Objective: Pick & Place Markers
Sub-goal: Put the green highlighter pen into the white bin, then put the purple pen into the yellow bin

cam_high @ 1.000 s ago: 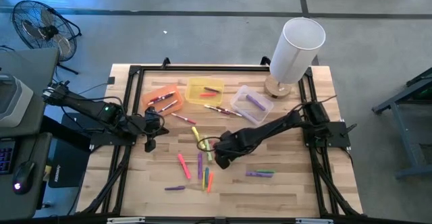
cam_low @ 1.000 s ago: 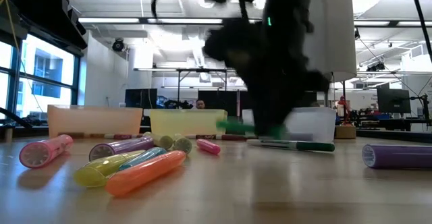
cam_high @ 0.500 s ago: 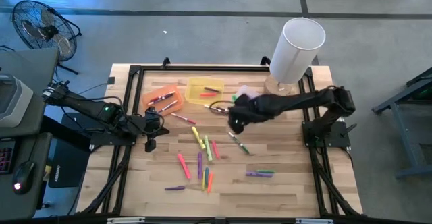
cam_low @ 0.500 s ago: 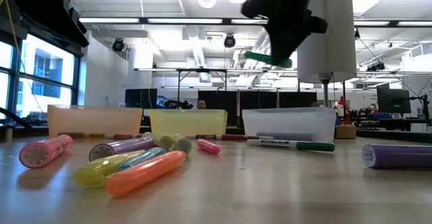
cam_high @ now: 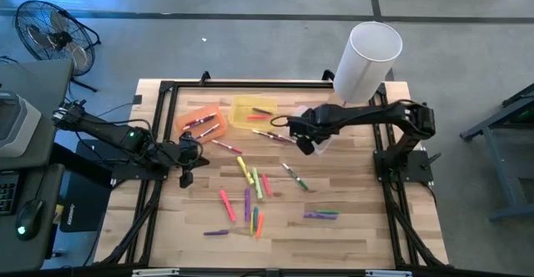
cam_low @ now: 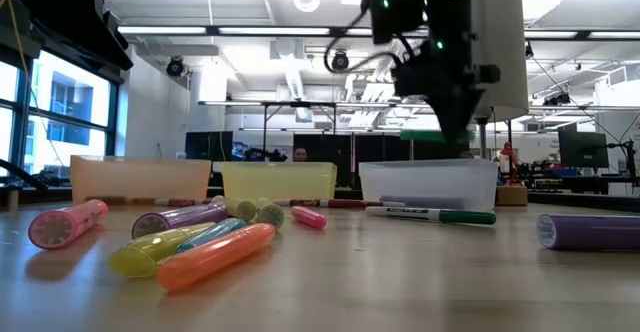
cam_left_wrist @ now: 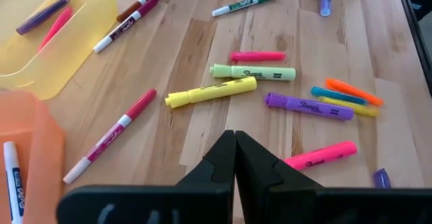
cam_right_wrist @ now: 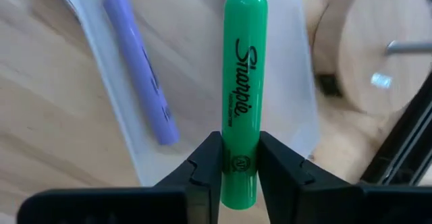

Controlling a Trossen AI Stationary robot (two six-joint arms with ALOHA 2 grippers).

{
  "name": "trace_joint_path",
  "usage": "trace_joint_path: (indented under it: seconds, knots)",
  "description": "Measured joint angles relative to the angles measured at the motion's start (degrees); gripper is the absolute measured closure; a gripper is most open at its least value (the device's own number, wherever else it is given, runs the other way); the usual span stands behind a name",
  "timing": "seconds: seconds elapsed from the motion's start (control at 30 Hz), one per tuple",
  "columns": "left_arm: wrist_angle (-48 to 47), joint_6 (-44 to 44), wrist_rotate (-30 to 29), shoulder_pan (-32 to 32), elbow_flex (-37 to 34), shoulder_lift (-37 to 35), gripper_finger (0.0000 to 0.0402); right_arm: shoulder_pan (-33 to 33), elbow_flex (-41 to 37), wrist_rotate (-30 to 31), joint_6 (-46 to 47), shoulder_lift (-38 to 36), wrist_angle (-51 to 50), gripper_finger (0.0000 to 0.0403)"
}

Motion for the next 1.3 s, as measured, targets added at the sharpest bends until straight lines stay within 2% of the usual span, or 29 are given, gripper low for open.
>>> trace_joint_path:
  seconds: [0.23, 0.37, 0.63, 0.73, 0.87, 0.93, 1.07, 1.2, 1.3]
  knots:
    - [0.0, 0.0, 0.0, 0.0, 0.0, 0.0, 0.0401, 0.4, -6.2, -1.5, 3.1, -0.1, 3.2, 0.0319]
    - [0.0, 0.1, -0.1, 0.0, 0.0, 0.0, 0.0401, 1.4, -5.8, -0.6, 3.5, -0.1, 3.4, 0.0312]
    - [0.0, 0.1, -4.8, 0.0, 0.0, 0.0, 0.0399, 2.3, -3.1, -0.1, 4.7, -0.1, 3.6, 0.0309]
    - [0.0, 0.1, -5.3, 0.0, 0.0, 0.0, 0.0382, 2.8, -2.1, 0.1, 5.1, -0.7, 3.6, 0.0309]
    - [0.0, -2.6, -5.7, 0.0, 0.0, 0.0, 0.0334, 4.8, -1.9, 2.0, 8.7, -4.0, 3.3, 0.0309]
    - [0.0, -5.0, -7.1, 0.0, 0.0, 0.0, 0.0307, 6.8, -2.2, 2.4, 11.9, -6.7, 3.2, 0.0309]
    - [0.0, -5.9, -7.7, 0.0, 0.0, 0.0, 0.0270, 14.0, -4.3, 7.3, 19.2, -12.7, 3.8, 0.0308]
    - [1.5, -4.6, -5.6, 0.0, 0.0, 0.7, 0.0263, 22.5, -7.7, 12.0, 27.6, -17.5, 7.5, 0.0308]
    - [5.4, -3.1, -5.4, 0.0, 0.0, 3.3, 0.0262, 27.7, -11.2, 13.1, 28.8, -19.3, 12.5, 0.0308]
